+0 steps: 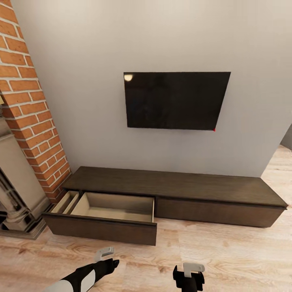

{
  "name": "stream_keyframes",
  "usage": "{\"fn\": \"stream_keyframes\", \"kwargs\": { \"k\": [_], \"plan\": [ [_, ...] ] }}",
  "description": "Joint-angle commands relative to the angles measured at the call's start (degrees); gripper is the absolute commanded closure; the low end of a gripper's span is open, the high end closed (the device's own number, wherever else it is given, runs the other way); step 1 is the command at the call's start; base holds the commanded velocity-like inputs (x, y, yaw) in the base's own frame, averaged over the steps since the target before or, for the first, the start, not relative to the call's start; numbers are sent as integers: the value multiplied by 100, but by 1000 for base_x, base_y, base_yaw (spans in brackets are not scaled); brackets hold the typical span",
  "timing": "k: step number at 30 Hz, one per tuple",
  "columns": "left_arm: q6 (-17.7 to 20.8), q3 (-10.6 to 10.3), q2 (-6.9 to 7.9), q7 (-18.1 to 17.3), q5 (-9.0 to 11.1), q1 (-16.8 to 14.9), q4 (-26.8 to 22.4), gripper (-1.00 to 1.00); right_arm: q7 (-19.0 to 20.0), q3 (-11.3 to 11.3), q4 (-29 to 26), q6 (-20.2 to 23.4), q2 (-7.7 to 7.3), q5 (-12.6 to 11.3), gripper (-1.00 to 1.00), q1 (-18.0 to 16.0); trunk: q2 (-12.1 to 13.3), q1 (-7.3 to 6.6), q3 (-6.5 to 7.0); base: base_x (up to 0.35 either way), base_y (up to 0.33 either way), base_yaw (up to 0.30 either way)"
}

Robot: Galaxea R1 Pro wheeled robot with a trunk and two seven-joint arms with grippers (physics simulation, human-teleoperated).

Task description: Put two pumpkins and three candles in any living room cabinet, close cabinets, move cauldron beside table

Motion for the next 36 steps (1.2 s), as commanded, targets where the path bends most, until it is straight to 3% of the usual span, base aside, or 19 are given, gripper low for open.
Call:
{"fn": "stream_keyframes", "kwargs": {
  "k": [1, 10, 36],
  "plan": [
    [23, 38, 0, -19, -6, -1, -7, -100, -23, 48, -10, -23, 2, -48, -100, -6, -3, 0, 3, 0, 0, -78],
    [23, 37, 0, -19, -6, -1, -7, -100, -23, 48, -15, -25, 14, -48, -100, -3, -3, 0, 31, 0, 0, -22],
    [23, 37, -3, -19, -5, -1, -7, -100, -23, 48, -17, -32, 14, -48, -100, -3, 1040, -571, 507, 0, 0, 0]
  ]
}}
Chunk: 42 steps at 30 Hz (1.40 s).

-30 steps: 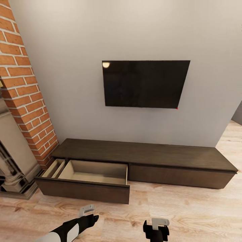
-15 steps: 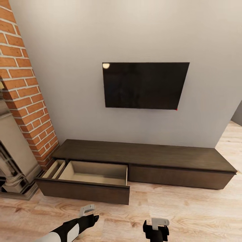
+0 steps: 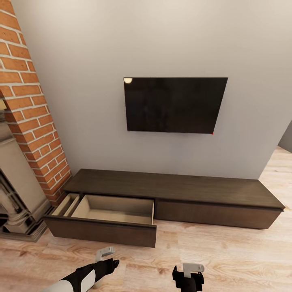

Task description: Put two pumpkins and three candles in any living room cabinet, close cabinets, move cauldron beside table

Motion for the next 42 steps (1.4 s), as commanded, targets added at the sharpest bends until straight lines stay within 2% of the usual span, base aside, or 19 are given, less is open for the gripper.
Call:
{"fn": "stream_keyframes", "kwargs": {
  "k": [1, 42],
  "plan": [
    [23, 38, 0, -18, -6, -2, -7, -100, -24, 48, -9, -23, -1, -46, -100, -8, 36, -22, 11, 0, 0, 0],
    [32, 38, -42, -3, -22, -2, 46, -100, -24, 48, -8, -23, -1, -46, -100, -8, 1680, -922, 747, 0, 0, 0]
  ]
}}
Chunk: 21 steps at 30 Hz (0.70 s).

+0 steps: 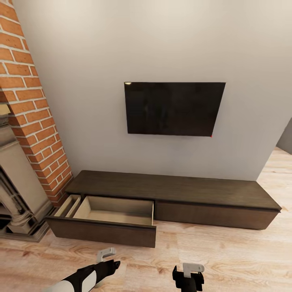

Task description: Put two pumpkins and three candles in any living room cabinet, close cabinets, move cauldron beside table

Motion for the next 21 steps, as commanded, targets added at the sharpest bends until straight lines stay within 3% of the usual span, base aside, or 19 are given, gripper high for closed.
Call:
{"fn": "stream_keyframes", "kwargs": {
  "k": [1, 5, 8, 10, 13, 21],
  "plan": [
    [24, 36, 7, -4, -30, -2, -7, -100, -24, 48, -8, -23, -1, -46, -100, -9, 32, -20, 8, 0, 0, 0],
    [25, 32, 22, 334, -217, -2, -7, -100, -24, 48, -8, -23, -1, -46, -100, -9, 193, -108, 80, 0, 0, 0],
    [23, 32, 15, 1134, -399, -2, -7, -100, -24, 48, -7, -23, -1, -46, -100, -9, 313, -174, 134, 0, 0, 0],
    [23, 35, 1, 1341, -432, -2, -7, -100, -24, 48, -8, -23, -1, -46, -100, -9, 393, -218, 170, 0, 0, 0],
    [24, 37, -47, 1469, -453, -2, -7, -100, -24, 48, -8, -23, -1, -46, -100, -9, 513, -284, 223, 0, 0, 0],
    [22, 39, -94, 1551, -463, -2, 1, -100, -24, 48, -7, -23, -1, -46, -100, -9, 513, -284, 223, 0, 0, 0]
  ]
}}
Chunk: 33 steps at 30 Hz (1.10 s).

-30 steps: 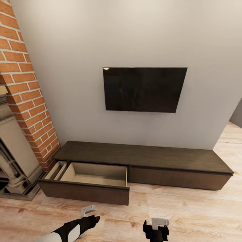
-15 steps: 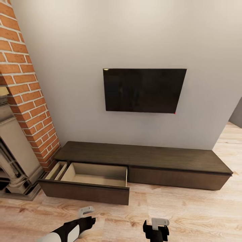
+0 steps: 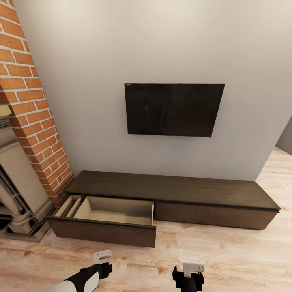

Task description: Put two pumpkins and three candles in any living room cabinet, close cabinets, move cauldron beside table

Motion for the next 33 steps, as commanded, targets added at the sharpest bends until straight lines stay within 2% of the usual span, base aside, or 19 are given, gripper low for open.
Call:
{"fn": "stream_keyframes", "kwargs": {
  "k": [1, 11, 24, 33],
  "plan": [
    [23, 42, -4, 20, -49, -3, -8, -100, -24, 48, -10, -23, -1, -46, -100, -9, -12, 3, -12, 0, 0, 0],
    [18, 42, -6, 24, -47, -3, 57, -100, -24, 48, -12, -23, -1, -46, -100, -9, -12, 3, -12, -46, 70, 0],
    [22, 42, -7, 24, -46, -3, 62, -100, -24, 48, -11, -23, -1, -46, -100, -9, -12, 3, -12, -146, 271, -4],
    [26, 42, -11, 24, -46, -3, 62, -100, -24, 48, -12, -23, -1, -46, -100, -9, -12, 3, 4, -79, 312, -195]
  ]
}}
